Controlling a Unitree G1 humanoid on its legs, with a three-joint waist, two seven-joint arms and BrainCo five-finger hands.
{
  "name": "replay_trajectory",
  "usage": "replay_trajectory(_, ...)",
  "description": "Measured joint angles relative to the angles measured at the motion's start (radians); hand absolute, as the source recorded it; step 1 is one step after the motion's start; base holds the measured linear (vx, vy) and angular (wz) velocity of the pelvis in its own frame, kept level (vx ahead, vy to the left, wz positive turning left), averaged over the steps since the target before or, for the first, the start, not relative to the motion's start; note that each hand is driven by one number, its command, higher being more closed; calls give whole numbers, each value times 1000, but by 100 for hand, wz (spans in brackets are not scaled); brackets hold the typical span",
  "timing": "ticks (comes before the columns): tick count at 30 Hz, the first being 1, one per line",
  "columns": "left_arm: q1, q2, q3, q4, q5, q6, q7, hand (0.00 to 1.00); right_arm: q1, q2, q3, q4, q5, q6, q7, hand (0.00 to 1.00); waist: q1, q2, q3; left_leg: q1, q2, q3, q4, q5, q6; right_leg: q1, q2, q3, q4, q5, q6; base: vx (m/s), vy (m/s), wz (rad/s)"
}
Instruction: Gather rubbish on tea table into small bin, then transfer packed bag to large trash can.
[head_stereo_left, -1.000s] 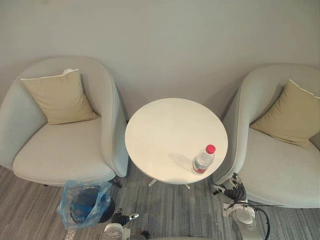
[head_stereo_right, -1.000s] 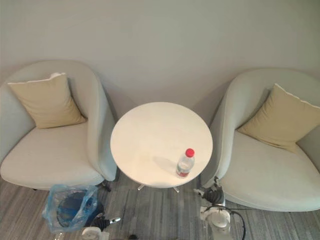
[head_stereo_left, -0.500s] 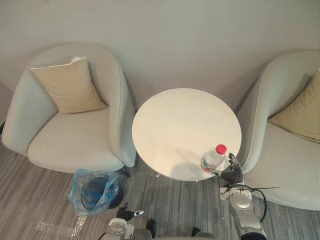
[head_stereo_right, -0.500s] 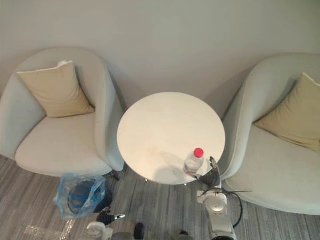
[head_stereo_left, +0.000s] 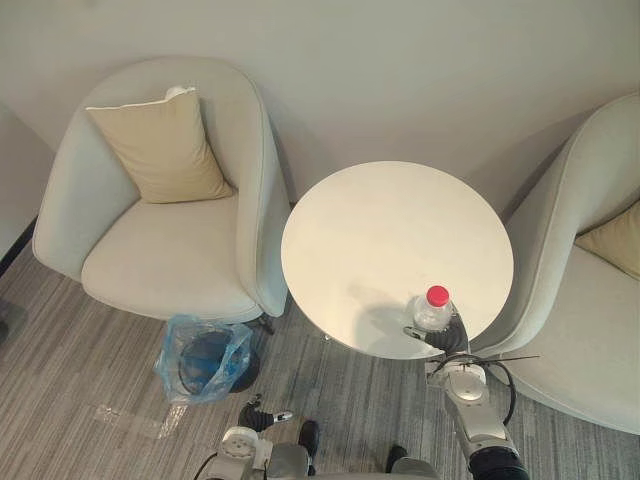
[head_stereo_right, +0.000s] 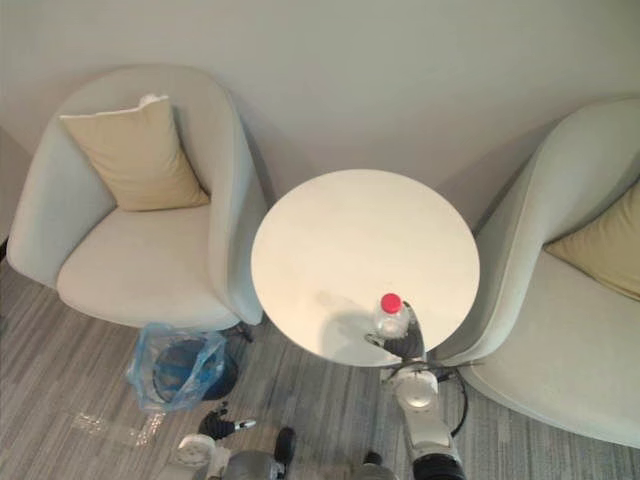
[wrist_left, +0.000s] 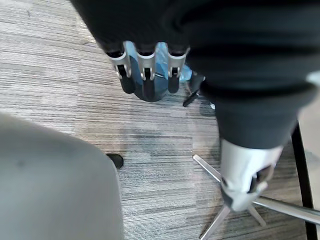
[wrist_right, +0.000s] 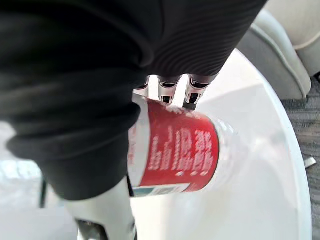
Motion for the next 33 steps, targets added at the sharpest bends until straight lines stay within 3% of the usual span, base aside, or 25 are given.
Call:
replay_trajectory(13,-21,1,-17,0,0,1,2,0,-29,2,30,-39,35,0,-18,100,2,8,30,-31,-4,-27,-9,20,-6,-19,-1,-4,0,0,0,-17,3,7)
replay_trajectory(18,-21,2,-16,0,3,6,1,0,56,7,27,-173,42,-2,3,100,-1,7,30,-18,-1,-13,-15,20,-6,-16,-1,21,0,1,1,-2,15,-8)
replay_trajectory(29,-14,20,-16,6,42,23,-7,0,186,13,9,-349,29,-20,39,100,-16,-37,-3,20,8,54,-32,19,-6,-17,4,92,-21,19,9,-32,13,-18)
replay_trajectory(33,-6,21,-16,8,60,25,-5,0,208,14,9,-385,17,-26,39,100,-27,-40,-21,20,9,76,-32,19,-5,-18,4,118,-37,36,13,-38,21,-19)
